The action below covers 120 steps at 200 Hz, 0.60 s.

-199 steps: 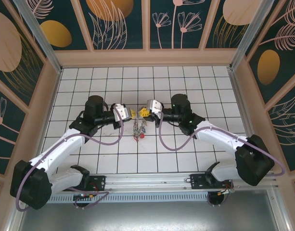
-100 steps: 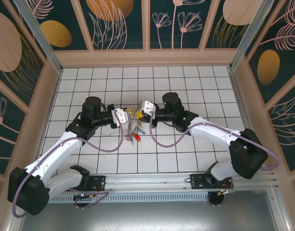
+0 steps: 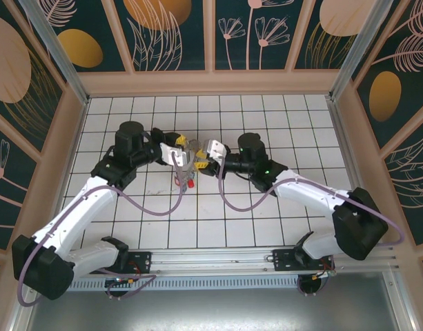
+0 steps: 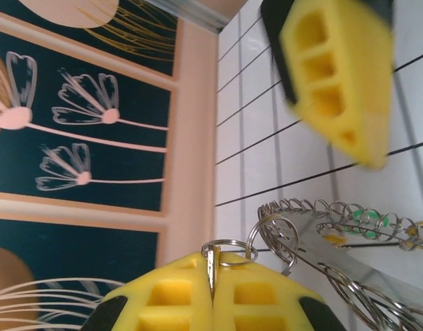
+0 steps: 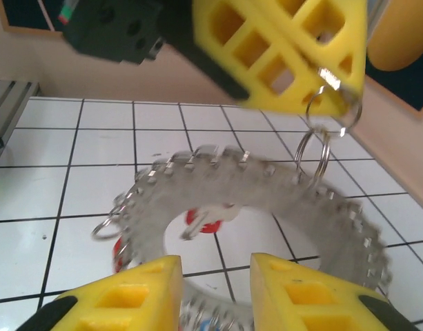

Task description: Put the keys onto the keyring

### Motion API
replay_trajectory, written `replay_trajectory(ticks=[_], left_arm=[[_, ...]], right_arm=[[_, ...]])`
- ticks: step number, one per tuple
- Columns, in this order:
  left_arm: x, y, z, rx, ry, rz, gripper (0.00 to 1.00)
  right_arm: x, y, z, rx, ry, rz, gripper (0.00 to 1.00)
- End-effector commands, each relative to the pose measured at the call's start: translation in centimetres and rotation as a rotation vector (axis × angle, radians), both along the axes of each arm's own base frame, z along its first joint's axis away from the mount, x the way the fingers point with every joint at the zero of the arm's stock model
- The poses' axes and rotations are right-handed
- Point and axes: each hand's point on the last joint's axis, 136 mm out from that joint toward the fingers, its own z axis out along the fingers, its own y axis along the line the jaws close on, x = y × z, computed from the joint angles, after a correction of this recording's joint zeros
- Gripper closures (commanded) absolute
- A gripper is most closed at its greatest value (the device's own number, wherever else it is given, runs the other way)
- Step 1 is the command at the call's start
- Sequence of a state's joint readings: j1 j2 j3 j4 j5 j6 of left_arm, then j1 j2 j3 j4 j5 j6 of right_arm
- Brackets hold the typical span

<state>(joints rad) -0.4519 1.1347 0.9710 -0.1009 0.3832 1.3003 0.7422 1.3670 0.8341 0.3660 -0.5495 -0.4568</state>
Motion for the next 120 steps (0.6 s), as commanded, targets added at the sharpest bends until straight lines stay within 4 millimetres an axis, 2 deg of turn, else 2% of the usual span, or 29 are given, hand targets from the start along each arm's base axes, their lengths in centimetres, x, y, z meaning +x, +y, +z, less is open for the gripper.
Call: replay_trajectory(ticks=[1,13,23,37,39,41,42,43,45,48,74,120], left_arm=[[1.2,0.3,4.7,0.095,-0.245,-0.008,1.00],[1.8,0.4,6.0,0.123,-0.301,-0.001,1.00],[2.5,0.4,7.2,0.134,-0.329,0.016,1.00],[3.4,0.3,9.1,0.133,-0.347,0.038,1.00],[3.6,0.4,9.2,0.142,-0.349,0.043,1.00],[3.7,0.5,9.4,0.148,-0.353,0.046,1.00],[3.8,0.4,9.5,0.152,-0.356,0.046,1.00],[3.8,0.5,9.5,0.156,-0.359,0.047,1.00],[4.0,0.4,9.6,0.163,-0.361,0.047,1.00],[4.1,0.4,9.9,0.169,-0.369,0.046,1.00],[5.3,0.0,12.1,0.179,-0.404,0.053,1.00],[6.9,-0.3,12.2,0.189,-0.353,0.064,1.00]], right_arm=[[0.5,-2.0,2.9,0.090,-0.054,-0.067,0.65],[0.8,-3.0,3.1,0.106,-0.058,-0.103,0.63],[1.0,-3.9,3.4,0.122,-0.061,-0.133,0.54],[1.2,-4.9,3.3,0.131,-0.066,-0.173,0.50],[1.2,-5.0,3.3,0.132,-0.067,-0.177,0.44],[1.3,-5.1,3.3,0.132,-0.068,-0.182,0.33],[1.3,-5.3,3.3,0.133,-0.069,-0.187,0.18],[1.3,-5.3,3.3,0.133,-0.069,-0.187,0.18],[1.3,-5.4,3.2,0.133,-0.070,-0.191,0.06],[1.3,-5.5,3.2,0.134,-0.070,-0.195,0.02],[1.1,-7.0,3.4,0.160,-0.102,-0.254,0.01],[1.9,-9.8,3.7,0.197,-0.123,-0.396,0.01]])
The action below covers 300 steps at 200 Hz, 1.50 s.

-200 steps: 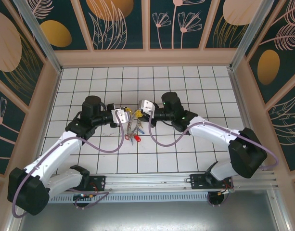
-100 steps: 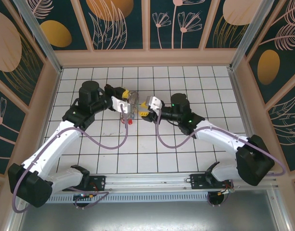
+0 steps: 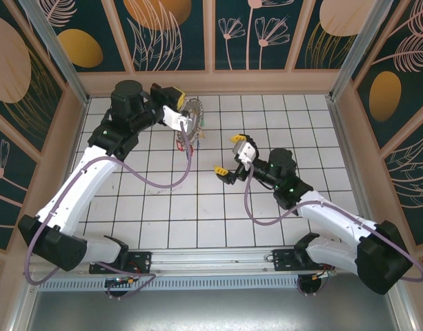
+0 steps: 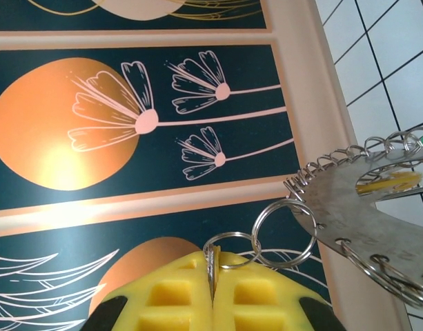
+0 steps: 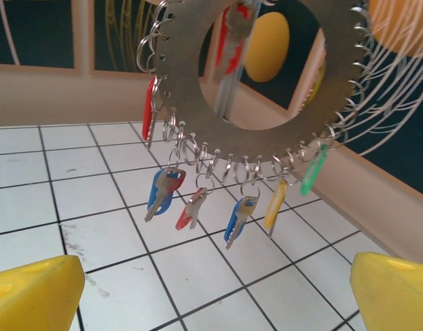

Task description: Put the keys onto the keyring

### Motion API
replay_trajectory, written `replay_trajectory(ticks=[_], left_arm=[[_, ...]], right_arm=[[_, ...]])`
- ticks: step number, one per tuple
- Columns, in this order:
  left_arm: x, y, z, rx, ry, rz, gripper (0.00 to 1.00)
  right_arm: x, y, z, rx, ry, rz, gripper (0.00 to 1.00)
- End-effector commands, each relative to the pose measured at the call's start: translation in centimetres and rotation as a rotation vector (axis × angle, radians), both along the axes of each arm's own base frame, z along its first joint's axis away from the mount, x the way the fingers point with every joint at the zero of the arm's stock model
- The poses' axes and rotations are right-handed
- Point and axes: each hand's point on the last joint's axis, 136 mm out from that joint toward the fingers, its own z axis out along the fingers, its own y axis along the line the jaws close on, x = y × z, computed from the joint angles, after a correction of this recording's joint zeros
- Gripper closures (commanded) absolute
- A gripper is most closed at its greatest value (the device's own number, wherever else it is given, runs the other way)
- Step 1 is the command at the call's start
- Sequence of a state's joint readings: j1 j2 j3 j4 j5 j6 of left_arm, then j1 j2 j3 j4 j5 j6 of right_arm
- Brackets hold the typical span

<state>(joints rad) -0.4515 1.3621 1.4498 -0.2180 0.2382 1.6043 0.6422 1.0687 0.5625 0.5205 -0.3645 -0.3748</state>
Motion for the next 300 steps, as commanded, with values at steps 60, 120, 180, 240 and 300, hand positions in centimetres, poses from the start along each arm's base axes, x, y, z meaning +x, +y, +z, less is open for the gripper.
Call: replay_trajectory(ticks=[60,120,180,240,300], left_arm=[[2.3,0.2,-0.2,-0.041,0.078,0.046,1.00],[4.1,-0.3,-2.6,-0.175,0.238,0.116,1.00],[3.9,-3.1,-3.7,-0.265,0.338,0.057,1.00],[2.8,-6.2,-4.4,-0.255,0.383,-0.025,1.00],[2.7,-7.1,-4.7,-0.239,0.397,-0.040,1.00]], right_arm=[[2.0,-3.2,1.4,0.080,-0.019,-0.170,0.01],[1.4,-1.4,1.6,0.202,0.118,-0.055,0.01],[0.8,4.1,1.2,0.195,0.217,0.163,0.01],[4.3,7.5,0.8,0.082,0.024,0.168,0.01],[7.1,8.5,-1.8,0.106,0.105,0.140,0.12]])
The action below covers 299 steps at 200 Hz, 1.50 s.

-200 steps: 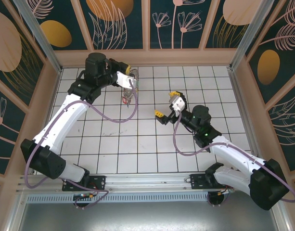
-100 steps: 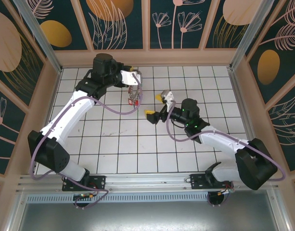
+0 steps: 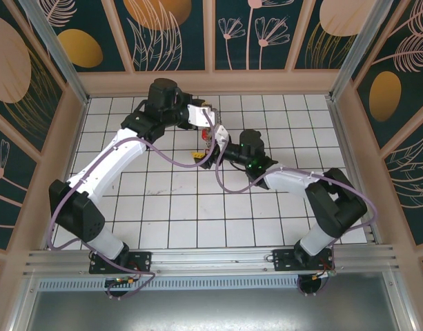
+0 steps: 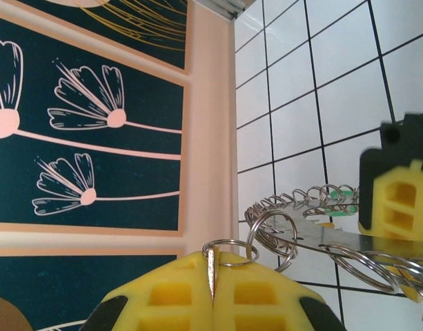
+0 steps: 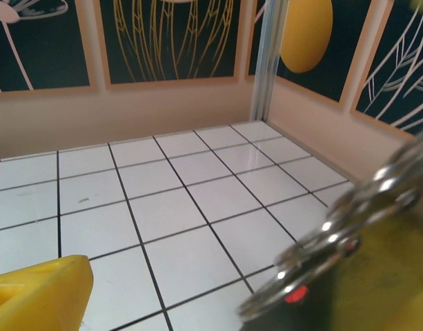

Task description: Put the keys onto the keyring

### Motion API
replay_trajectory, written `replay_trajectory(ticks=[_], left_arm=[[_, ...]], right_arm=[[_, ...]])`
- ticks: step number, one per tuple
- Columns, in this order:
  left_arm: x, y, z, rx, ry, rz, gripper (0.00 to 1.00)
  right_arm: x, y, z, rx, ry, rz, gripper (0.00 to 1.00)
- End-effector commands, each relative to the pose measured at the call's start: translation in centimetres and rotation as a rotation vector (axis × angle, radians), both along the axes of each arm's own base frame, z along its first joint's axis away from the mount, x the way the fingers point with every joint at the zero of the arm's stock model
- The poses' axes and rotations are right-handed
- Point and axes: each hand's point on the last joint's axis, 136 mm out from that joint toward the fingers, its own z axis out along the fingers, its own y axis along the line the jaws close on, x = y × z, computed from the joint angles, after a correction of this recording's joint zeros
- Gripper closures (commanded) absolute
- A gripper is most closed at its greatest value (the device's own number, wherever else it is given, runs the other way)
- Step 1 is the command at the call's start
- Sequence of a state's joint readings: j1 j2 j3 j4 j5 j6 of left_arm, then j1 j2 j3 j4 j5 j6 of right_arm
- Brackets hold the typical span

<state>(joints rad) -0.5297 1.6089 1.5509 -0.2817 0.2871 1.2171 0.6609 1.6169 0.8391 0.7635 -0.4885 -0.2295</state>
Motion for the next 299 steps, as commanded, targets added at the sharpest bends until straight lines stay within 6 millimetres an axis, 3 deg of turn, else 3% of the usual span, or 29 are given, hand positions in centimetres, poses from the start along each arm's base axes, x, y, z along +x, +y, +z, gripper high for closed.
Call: replay_trajectory(ticks=[1,22,41,86,124,157,185,188,194,225,239,243,263,299], left_arm=[[0.1,-0.7,3.0,-0.062,-0.051,-0.017,1.00],[0.3,-0.6,2.4,-0.052,-0.041,-0.011,1.00],[0.5,-0.6,1.5,-0.034,-0.020,-0.002,1.00],[0.7,0.0,-2.0,0.012,0.045,0.032,1.00],[0.6,0.4,-5.2,0.038,0.116,0.056,1.00],[1.1,0.9,-7.2,0.008,0.219,0.087,1.00],[1.0,1.8,-10.5,0.055,0.319,0.138,1.00],[1.0,1.7,-11.9,0.071,0.351,0.143,1.00],[0.8,1.9,-12.7,0.075,0.373,0.148,1.00],[-1.4,2.1,-15.9,0.037,0.518,0.156,1.00],[-2.7,2.1,-17.8,0.015,0.609,0.167,1.00],[-3.2,2.3,-17.1,-0.006,0.608,0.168,1.00],[-4.7,3.2,-18.9,-0.037,0.680,0.229,1.00],[-7.7,4.7,-22.0,-0.075,0.886,0.365,1.00]], right_arm=[[0.6,0.2,1.8,0.050,-0.049,0.005,0.13],[0.3,0.2,0.4,-0.004,-0.017,0.030,0.36],[-0.3,0.6,-2.1,-0.114,0.022,0.061,0.57],[-0.8,-0.4,-7.4,-0.380,0.077,0.058,0.68],[-0.3,-3.2,-9.9,-0.578,0.087,-0.004,0.69],[1.2,-7.6,-11.6,-0.774,0.081,-0.112,0.72],[1.4,-10.4,-13.2,-0.925,0.072,-0.143,0.72],[1.3,-10.6,-13.5,-0.941,0.071,-0.142,0.72],[1.4,-11.0,-14.0,-0.982,0.066,-0.149,0.72],[1.4,-12.1,-16.0,-1.101,0.039,-0.173,0.71],[1.3,-11.7,-16.6,-1.106,0.042,-0.169,0.71],[1.2,-11.5,-16.7,-1.102,0.045,-0.170,0.71],[0.8,-10.9,-17.1,-1.081,0.053,-0.175,0.70],[0.5,-10.9,-15.0,-0.927,0.091,-0.221,0.65]])
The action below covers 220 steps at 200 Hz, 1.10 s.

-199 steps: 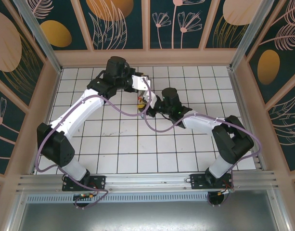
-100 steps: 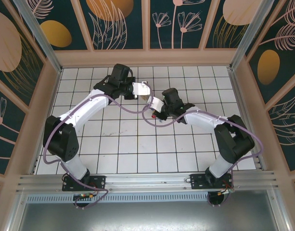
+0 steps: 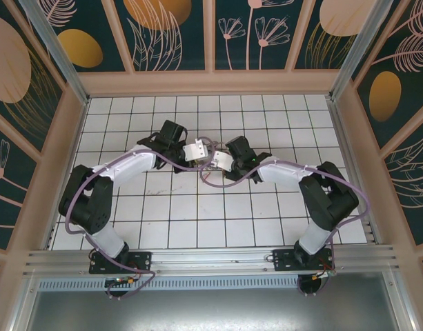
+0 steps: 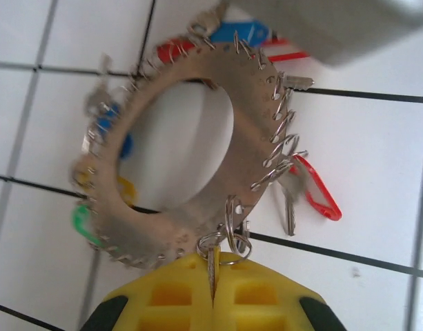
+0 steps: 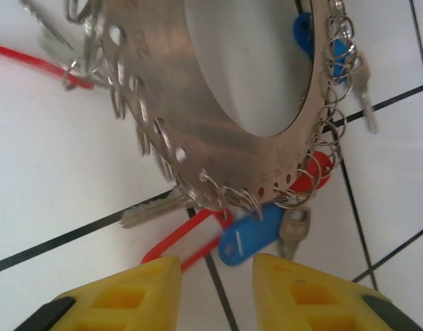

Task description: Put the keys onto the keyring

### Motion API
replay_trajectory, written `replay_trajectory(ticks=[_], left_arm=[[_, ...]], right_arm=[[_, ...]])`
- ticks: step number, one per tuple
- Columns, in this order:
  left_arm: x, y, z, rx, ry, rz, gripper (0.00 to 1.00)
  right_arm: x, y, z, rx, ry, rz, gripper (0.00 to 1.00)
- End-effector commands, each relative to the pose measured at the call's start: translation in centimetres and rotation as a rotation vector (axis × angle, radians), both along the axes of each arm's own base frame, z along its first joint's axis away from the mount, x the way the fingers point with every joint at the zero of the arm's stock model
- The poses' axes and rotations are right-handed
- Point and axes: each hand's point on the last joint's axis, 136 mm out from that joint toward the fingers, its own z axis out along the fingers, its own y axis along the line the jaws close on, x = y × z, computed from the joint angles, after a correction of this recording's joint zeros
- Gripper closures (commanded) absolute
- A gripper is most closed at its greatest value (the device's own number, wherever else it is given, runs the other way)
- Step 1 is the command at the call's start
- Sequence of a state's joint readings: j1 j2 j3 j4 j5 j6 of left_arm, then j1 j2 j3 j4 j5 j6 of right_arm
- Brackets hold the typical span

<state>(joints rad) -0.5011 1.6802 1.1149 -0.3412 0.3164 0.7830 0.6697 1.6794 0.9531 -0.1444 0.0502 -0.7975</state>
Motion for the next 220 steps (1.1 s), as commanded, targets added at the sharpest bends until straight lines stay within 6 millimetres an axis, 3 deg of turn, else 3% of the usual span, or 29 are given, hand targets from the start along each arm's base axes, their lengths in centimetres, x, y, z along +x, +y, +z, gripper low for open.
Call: replay_trajectory(ticks=[1,39,52,57,87,107,142,147,151,154,186,203,220], left_arm=[[-1.5,0.3,0.7,-0.088,0.109,0.128,1.00],[-5.3,1.1,-1.0,-0.155,0.278,0.239,0.93],[-6.1,1.3,-1.5,-0.179,0.313,0.276,0.82],[-6.5,1.4,-1.9,-0.187,0.328,0.286,0.79],[-8.8,1.6,-4.3,-0.210,0.461,0.332,0.74],[-8.9,1.6,-3.7,-0.229,0.459,0.346,0.73],[-6.6,1.6,1.8,-0.361,0.311,0.391,0.68],[-6.2,1.6,3.0,-0.389,0.277,0.392,0.67],[-5.8,1.6,3.9,-0.410,0.247,0.388,0.67],[-5.6,1.6,4.8,-0.428,0.222,0.387,0.67],[-2.6,3.8,12.9,-0.560,-0.052,0.462,0.51],[-1.3,5.8,15.7,-0.563,-0.181,0.509,0.42],[-0.2,8.2,17.9,-0.571,-0.311,0.576,0.39]], right_arm=[[0.0,-0.6,1.8,0.098,-0.017,-0.061,0.65],[0.9,-2.6,5.5,0.251,-0.057,-0.155,0.58],[1.1,-2.6,7.3,0.323,-0.091,-0.174,0.54],[1.8,-3.7,7.9,0.347,-0.108,-0.211,0.52],[3.1,-6.2,13.4,0.518,-0.258,-0.299,0.47],[2.8,-8.1,17.3,0.628,-0.382,-0.330,0.42],[0.4,-11.8,24.1,0.827,-0.608,-0.372,0.24],[0.1,-12.5,24.8,0.850,-0.629,-0.385,0.19],[-0.1,-12.9,25.4,0.868,-0.641,-0.397,0.05],[-0.3,-13.2,25.9,0.881,-0.652,-0.406,0.02],[-1.9,-16.1,30.6,1.013,-0.768,-0.501,0.01],[-2.8,-17.8,32.8,1.084,-0.823,-0.563,0.01],[-3.2,-19.9,33.3,1.148,-0.844,-0.688,0.01]])
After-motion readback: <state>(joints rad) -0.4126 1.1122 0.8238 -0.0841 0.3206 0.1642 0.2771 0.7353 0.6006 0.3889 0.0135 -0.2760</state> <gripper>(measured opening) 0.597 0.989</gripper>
